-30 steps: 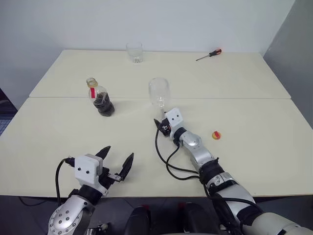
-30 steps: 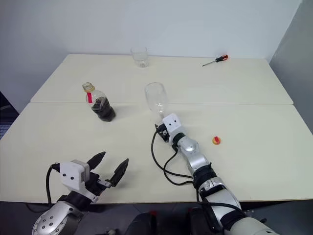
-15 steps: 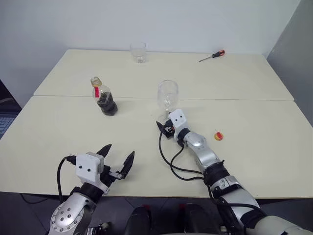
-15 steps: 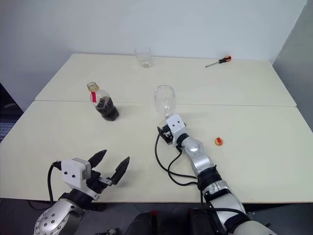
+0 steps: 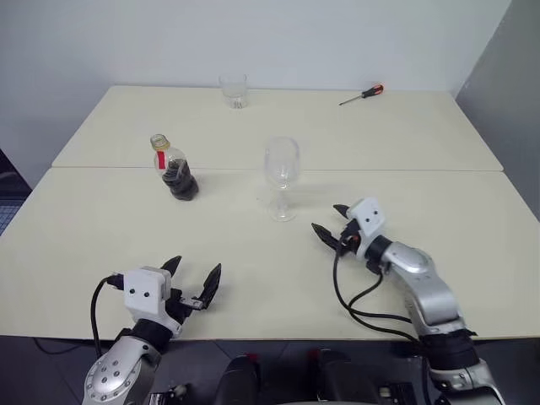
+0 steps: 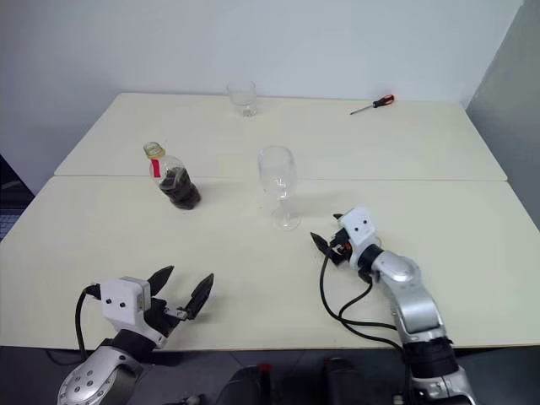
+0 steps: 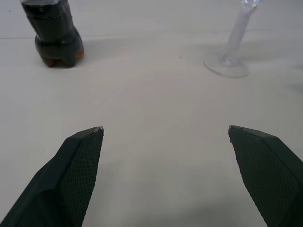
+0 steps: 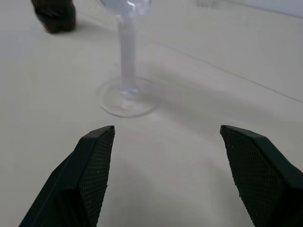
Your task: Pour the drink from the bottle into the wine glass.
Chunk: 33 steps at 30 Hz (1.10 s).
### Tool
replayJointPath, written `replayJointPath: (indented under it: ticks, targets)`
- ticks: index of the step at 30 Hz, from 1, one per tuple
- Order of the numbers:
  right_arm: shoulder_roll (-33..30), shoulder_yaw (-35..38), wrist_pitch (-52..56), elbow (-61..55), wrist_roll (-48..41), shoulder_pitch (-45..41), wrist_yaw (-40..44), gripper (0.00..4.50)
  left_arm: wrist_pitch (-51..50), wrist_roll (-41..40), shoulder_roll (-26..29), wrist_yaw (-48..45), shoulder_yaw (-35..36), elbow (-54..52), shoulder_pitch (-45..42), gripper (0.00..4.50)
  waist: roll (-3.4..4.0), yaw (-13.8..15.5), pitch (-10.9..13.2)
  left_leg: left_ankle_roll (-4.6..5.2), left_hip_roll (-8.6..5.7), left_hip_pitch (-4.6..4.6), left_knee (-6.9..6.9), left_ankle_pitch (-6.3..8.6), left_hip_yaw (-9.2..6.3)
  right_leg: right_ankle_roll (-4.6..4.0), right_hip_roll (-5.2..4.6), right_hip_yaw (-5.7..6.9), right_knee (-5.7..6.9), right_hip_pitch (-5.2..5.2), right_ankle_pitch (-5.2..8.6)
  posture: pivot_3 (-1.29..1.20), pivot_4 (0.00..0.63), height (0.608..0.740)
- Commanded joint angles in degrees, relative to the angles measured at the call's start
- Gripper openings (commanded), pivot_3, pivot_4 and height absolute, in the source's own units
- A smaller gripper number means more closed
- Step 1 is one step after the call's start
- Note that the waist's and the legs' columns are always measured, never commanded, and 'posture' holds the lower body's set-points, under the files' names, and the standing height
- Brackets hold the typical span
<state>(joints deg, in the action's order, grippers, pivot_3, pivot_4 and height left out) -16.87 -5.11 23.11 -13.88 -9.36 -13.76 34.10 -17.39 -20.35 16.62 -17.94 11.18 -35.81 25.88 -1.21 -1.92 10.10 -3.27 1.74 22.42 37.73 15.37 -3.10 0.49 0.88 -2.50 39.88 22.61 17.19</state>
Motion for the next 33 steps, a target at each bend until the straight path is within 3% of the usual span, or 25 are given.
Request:
replayJointPath:
  ticks: [1, 8, 16, 22, 33]
  targets:
    - [-2.8, 2.9, 3.4, -10.8, -8.9, 1.1, 5.1, 3.8, 0.4, -1.1, -0.8, 1.2, 3.2, 1.6, -0.2, 4.5, -0.01, 0.1, 0.0, 0.0, -0.01, 0.01, 0.0, 0.0, -0.01, -0.01, 0.01, 0.02, 0.0, -0.01, 0.01, 0.0, 0.15, 0.74]
    - [-8.4, 5.0, 11.5, -19.7, -21.6, 0.4, 9.2, 3.8, 4.8, -0.8, 3.8, -2.6, 12.8, 14.2, -1.2, 4.5, -0.07, 0.1, 0.0, 0.01, -0.01, 0.0, 0.0, 0.0, -0.02, -0.05, 0.02, 0.06, -0.02, -0.01, 0.06, 0.0, 0.15, 0.74]
    - [-12.6, 2.9, 13.3, -21.8, -25.7, -0.4, 12.3, 3.8, 9.2, -1.2, 13.1, -12.1, 16.1, 32.0, -9.9, 4.5, -0.13, 0.4, 0.0, 0.01, -0.04, -0.01, 0.03, 0.0, -0.09, -0.05, -0.01, 0.16, -0.08, -0.11, 0.09, 0.0, 0.15, 0.74]
    - [-12.4, 2.6, 14.9, -21.6, -27.4, -2.5, 10.7, 3.8, 11.6, 0.1, 19.8, -17.0, 14.6, 39.6, -19.8, 4.5, -0.21, 0.2, 0.1, 0.0, 0.01, -0.05, 0.01, 0.0, -0.13, -0.06, -0.01, 0.19, -0.06, -0.13, 0.09, 0.0, 0.15, 0.74]
    - [-11.8, 1.6, 17.7, -21.5, -30.4, -7.1, 8.8, 3.8, 12.9, 2.2, 23.1, -21.8, 9.9, 44.4, -33.2, 4.5, -0.25, 0.2, 0.1, 0.0, 0.02, 0.01, 0.01, 0.0, -0.17, -0.26, -0.13, 0.23, -0.09, -0.12, -0.06, 0.0, 0.15, 0.74]
